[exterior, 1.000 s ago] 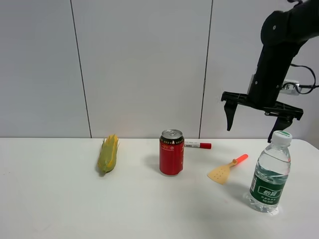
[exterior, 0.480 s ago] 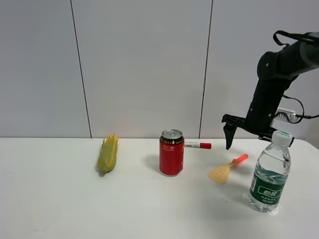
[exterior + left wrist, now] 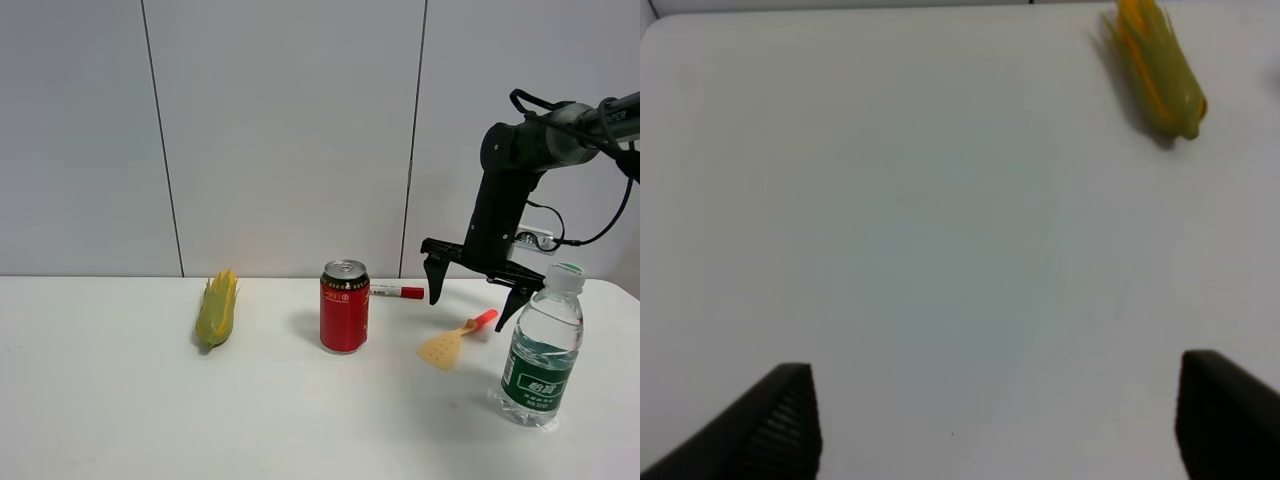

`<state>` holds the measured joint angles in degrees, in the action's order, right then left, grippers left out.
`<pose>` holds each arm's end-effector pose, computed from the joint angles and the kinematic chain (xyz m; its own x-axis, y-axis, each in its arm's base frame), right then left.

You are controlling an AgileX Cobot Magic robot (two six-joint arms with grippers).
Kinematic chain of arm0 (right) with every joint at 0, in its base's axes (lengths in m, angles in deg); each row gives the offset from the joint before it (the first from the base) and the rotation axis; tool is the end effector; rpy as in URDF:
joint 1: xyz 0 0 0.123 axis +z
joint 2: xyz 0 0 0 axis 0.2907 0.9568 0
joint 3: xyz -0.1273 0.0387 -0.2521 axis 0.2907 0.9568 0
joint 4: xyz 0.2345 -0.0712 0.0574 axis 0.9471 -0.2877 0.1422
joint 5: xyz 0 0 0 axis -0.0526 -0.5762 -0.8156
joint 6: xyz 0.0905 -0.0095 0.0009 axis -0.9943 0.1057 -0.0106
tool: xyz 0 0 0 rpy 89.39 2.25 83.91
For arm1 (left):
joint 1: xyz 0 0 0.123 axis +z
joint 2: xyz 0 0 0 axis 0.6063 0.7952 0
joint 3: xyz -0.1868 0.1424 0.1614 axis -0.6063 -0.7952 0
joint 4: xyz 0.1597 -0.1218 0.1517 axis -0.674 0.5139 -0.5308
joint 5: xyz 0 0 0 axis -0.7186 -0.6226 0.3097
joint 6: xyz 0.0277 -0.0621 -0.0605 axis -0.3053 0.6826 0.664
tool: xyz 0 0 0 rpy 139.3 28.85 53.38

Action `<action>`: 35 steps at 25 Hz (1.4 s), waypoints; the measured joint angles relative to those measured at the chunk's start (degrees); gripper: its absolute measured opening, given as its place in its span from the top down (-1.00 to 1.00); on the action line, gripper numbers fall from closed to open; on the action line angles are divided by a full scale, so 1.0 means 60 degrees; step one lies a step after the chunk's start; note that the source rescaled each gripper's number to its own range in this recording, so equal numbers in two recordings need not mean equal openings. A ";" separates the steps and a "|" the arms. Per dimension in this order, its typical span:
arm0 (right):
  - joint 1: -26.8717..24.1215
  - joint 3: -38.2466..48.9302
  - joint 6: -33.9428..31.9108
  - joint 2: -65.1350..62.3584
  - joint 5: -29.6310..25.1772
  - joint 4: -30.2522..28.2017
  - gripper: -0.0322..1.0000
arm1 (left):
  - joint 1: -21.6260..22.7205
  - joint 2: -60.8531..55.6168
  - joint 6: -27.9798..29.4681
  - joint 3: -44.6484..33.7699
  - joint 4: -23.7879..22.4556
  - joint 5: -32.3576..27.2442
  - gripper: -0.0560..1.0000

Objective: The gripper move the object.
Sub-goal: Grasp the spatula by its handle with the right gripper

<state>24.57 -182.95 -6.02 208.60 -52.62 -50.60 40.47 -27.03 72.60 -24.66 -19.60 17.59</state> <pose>0.4885 0.0730 0.1362 -0.8348 0.5492 -0.0385 0.5401 0.8305 0.1361 -0.0064 -0.0030 0.2796 -0.4411 -0.0106 -0.8974 -0.0238 0.9997 -0.0001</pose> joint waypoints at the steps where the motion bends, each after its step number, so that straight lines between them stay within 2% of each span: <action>1: 0.0025 -0.0078 0.0000 0.0085 -0.0128 0.0000 -0.90 | 0.0000 0.0000 0.0000 0.0000 0.0000 0.0000 -1.00; 7: 0.0039 -0.0155 -0.0065 0.0163 -0.0457 -0.0258 -0.90 | 0.0000 0.0000 0.0000 0.0000 0.0000 0.0000 -1.00; 18: -0.0103 -0.0155 -0.0076 0.0163 -0.0426 -0.0814 -0.90 | 0.0000 0.0000 0.0000 0.0000 0.0000 0.0000 -1.00; 35: -0.0114 -0.0155 -0.0059 0.0212 -0.0418 -0.0905 -0.90 | 0.0000 0.0000 0.0000 0.0000 0.0000 0.0000 -1.00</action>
<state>23.88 -183.88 -6.37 209.87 -55.12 -56.03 40.47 -27.03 72.60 -24.66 -19.60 17.59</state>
